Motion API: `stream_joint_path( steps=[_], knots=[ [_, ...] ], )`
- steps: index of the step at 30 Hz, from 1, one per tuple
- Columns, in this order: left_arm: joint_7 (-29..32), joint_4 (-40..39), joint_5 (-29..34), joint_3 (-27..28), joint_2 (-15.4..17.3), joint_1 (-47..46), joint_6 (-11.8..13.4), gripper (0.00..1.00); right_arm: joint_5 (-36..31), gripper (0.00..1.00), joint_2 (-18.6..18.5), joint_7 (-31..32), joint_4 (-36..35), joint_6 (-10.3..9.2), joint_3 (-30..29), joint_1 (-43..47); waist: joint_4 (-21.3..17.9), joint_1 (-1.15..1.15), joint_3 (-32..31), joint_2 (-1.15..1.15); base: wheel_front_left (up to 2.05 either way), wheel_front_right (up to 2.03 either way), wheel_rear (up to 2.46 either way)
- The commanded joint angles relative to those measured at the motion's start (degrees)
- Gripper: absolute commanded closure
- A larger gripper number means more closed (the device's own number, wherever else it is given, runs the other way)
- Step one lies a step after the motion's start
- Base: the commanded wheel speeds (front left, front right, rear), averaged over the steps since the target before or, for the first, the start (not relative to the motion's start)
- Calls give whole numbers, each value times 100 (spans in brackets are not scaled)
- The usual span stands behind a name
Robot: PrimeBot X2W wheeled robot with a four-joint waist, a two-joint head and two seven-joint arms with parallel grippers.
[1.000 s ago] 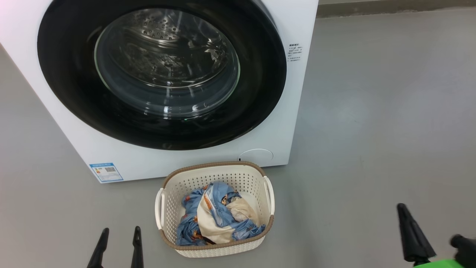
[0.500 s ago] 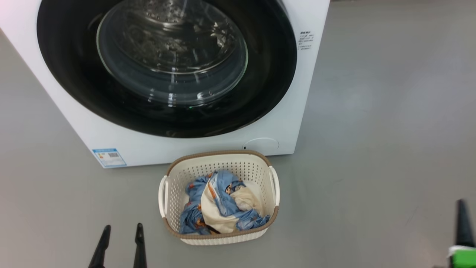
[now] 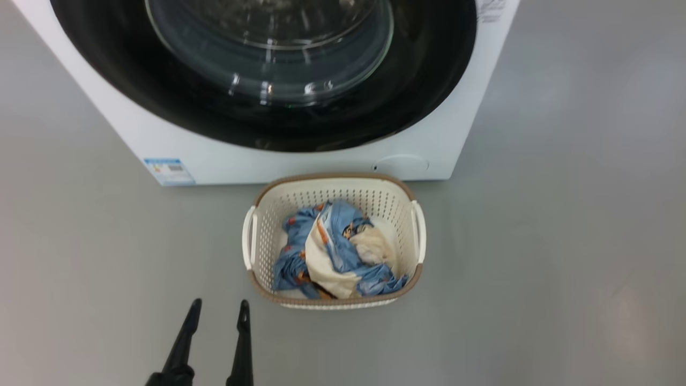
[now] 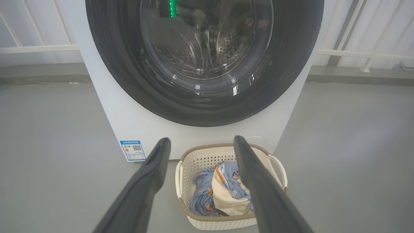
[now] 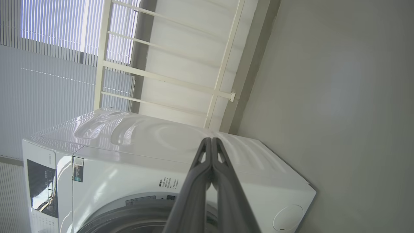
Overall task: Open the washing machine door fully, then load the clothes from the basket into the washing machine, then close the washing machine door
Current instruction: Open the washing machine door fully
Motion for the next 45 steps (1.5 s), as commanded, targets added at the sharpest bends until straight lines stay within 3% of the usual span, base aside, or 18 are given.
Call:
stream_joint_path(
  steps=[1,9,15,23,37,45],
  knots=[
    [-37,-185,70,73,21,-224,82,0,136,100,-283,313,-53,10,-79,-253,272,0,399,0,0,0,0],
    [-37,-286,184,-273,21,-321,236,0,319,100,-440,1313,71,10,-596,-1021,503,0,855,0,0,0,0],
    [-37,-394,320,-468,21,-396,367,0,275,100,-473,2249,-142,10,-687,-1846,614,0,1219,0,0,0,0],
    [-37,-458,409,-650,21,-404,505,0,19,100,-499,3025,-342,10,-723,-2670,825,0,1472,0,0,0,0],
    [-37,-533,424,-948,21,-273,564,0,-455,100,-594,3788,-454,10,-337,-3537,1216,0,1739,0,0,0,0],
    [-37,-736,333,-1149,21,-205,755,0,-552,100,-785,4028,-505,10,-113,-4004,1512,0,2021,0,0,0,0]
  ],
)
